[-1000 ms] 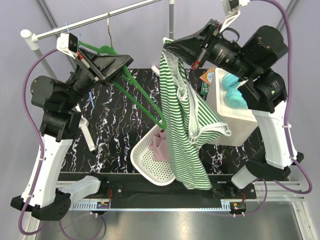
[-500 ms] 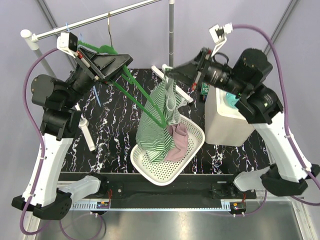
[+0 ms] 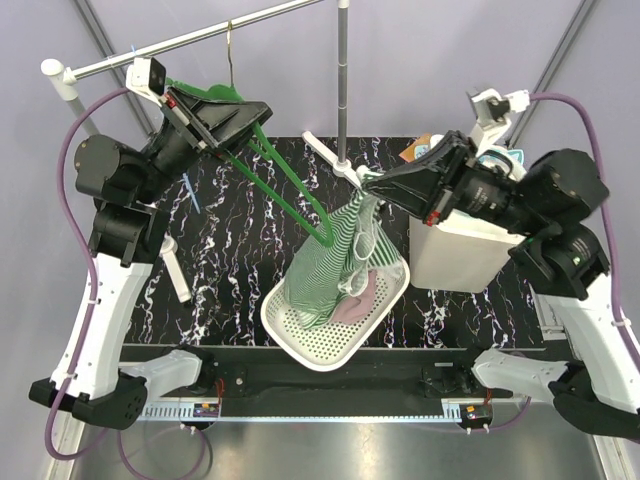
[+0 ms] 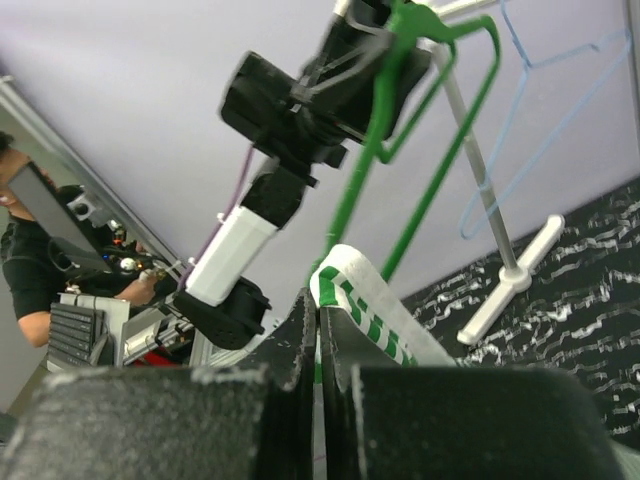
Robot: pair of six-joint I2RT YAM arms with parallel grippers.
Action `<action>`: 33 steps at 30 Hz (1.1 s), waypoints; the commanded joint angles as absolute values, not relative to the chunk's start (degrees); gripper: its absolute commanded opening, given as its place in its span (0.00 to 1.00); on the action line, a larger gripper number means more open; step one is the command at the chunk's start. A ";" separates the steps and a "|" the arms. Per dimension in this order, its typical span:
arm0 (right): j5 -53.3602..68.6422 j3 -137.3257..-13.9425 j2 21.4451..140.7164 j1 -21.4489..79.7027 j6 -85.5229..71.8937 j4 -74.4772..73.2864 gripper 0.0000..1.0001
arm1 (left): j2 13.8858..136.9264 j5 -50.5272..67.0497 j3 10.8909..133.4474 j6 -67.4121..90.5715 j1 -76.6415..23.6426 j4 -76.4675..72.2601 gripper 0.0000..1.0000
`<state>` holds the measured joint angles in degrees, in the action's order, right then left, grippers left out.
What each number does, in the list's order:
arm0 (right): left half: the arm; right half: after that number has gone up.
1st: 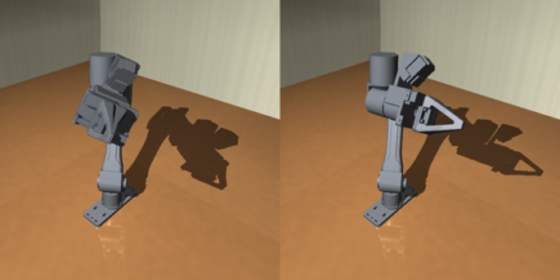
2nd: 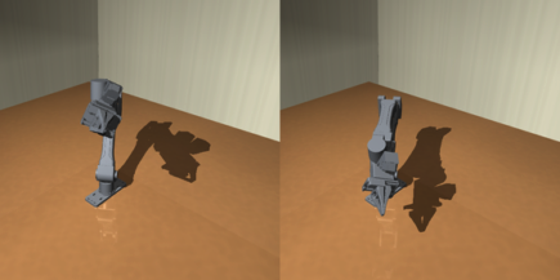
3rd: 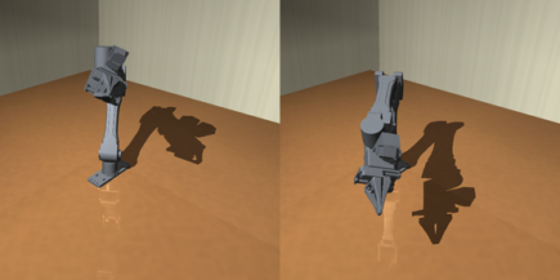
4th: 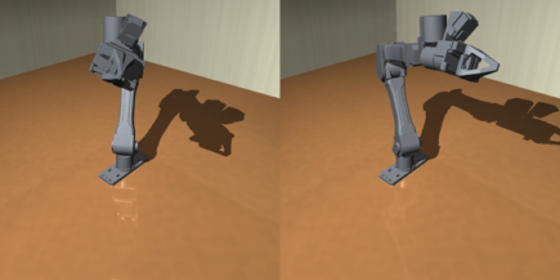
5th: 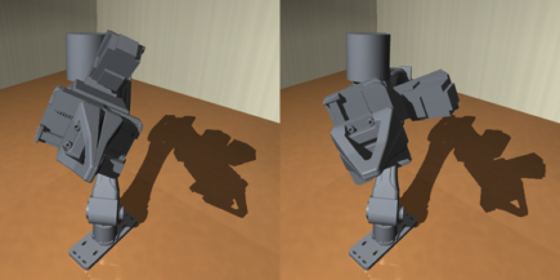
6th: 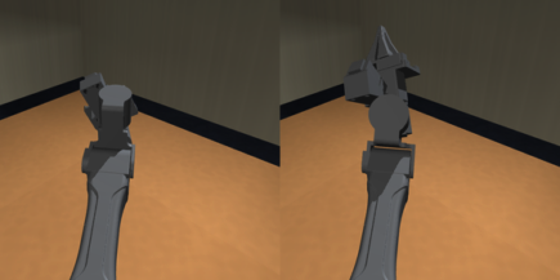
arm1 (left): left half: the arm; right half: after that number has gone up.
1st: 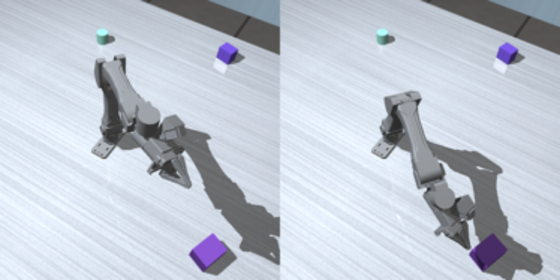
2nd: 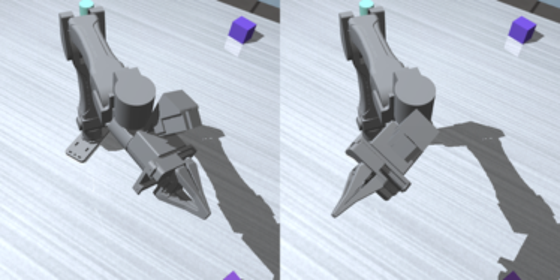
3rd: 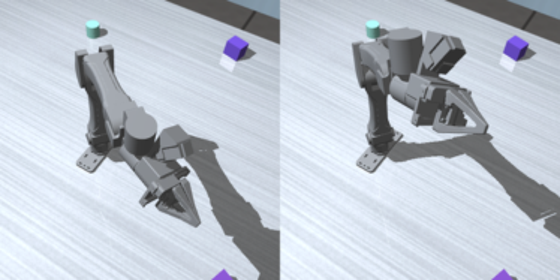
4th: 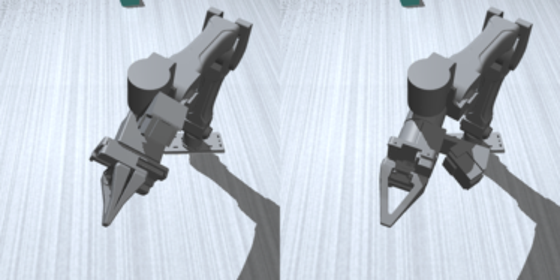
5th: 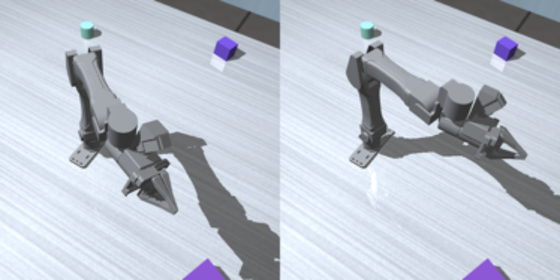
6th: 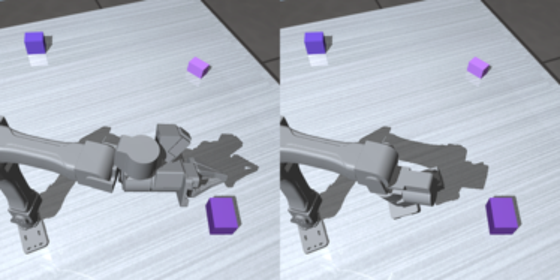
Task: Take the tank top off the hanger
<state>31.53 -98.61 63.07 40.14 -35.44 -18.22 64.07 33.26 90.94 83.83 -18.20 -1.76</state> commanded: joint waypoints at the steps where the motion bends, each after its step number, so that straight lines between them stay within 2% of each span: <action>1: 32.96 -97.04 60.74 40.61 -36.21 -10.55 0.00 | 64.25 35.42 94.13 83.76 -17.84 -4.57 0.00; 12: 32.25 -83.42 62.75 40.69 -42.18 -6.16 0.00 | 63.90 35.59 94.57 83.67 -17.84 -3.25 0.00; 20: 33.05 -78.67 64.95 40.87 -44.29 -4.75 0.00 | 63.72 35.33 94.48 83.32 -17.67 -2.11 0.00; 26: 27.95 -63.50 62.23 40.87 -47.11 -4.48 0.00 | 63.98 35.42 93.61 83.32 -17.67 -2.46 0.00; 33: 34.70 -54.32 69.69 41.22 -47.56 -6.06 0.00 | 64.25 35.51 92.20 83.85 -17.67 -3.60 0.00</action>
<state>30.92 -56.29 66.37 40.51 -47.42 -6.22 64.66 33.69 91.88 83.83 -18.00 0.01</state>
